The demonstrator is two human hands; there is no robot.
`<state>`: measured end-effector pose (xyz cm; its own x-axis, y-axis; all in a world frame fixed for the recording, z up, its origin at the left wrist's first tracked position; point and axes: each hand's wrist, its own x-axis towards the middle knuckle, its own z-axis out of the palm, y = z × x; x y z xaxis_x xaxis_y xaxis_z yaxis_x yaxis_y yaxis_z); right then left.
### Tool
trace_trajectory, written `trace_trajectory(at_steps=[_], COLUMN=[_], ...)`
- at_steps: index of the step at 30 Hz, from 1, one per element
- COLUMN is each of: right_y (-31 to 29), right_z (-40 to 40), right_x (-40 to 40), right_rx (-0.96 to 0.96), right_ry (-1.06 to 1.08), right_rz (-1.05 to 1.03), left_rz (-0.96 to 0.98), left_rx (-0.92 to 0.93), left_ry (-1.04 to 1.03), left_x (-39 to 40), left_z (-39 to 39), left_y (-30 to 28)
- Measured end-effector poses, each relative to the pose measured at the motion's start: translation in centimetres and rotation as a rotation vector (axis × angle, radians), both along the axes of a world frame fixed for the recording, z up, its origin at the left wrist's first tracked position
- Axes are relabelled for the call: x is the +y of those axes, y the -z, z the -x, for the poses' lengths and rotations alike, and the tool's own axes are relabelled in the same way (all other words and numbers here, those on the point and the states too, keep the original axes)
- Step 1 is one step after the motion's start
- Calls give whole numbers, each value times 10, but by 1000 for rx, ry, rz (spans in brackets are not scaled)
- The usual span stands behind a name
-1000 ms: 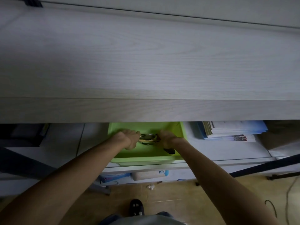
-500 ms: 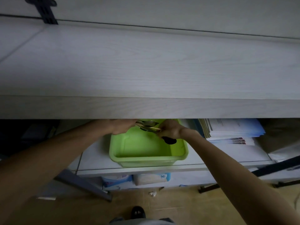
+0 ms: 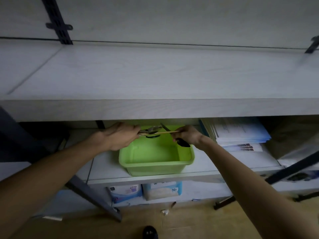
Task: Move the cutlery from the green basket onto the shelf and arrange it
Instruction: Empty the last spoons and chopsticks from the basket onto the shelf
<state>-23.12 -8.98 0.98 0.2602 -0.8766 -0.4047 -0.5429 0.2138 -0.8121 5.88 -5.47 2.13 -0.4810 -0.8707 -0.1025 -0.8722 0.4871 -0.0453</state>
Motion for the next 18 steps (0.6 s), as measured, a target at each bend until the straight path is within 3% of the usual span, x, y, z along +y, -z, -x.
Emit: trace_trajectory(at_steps=[2, 5, 9, 12, 15, 18], right_y=[-3, -8, -10, -13, -15, -17], right_z=[1, 5, 15, 22, 37, 59], right_x=[11, 33, 63, 87, 112, 131], right_rx=[-49, -59, -89, -133, -196, -217], right_ry=[77, 177, 261, 290, 348, 402], right_rz=[-5, 9, 11, 34, 73, 144], left_rz=[36, -62, -142, -205, -345, -514], left_rx=[-38, -9, 125, 376, 743, 942], left_ry=[4, -35, -113, -189, -277, -321], left_x=[11, 25, 42, 60, 81, 97], left_z=[1, 4, 14, 28, 50, 81], left_y=[-4, -7, -14, -15, -11, -11])
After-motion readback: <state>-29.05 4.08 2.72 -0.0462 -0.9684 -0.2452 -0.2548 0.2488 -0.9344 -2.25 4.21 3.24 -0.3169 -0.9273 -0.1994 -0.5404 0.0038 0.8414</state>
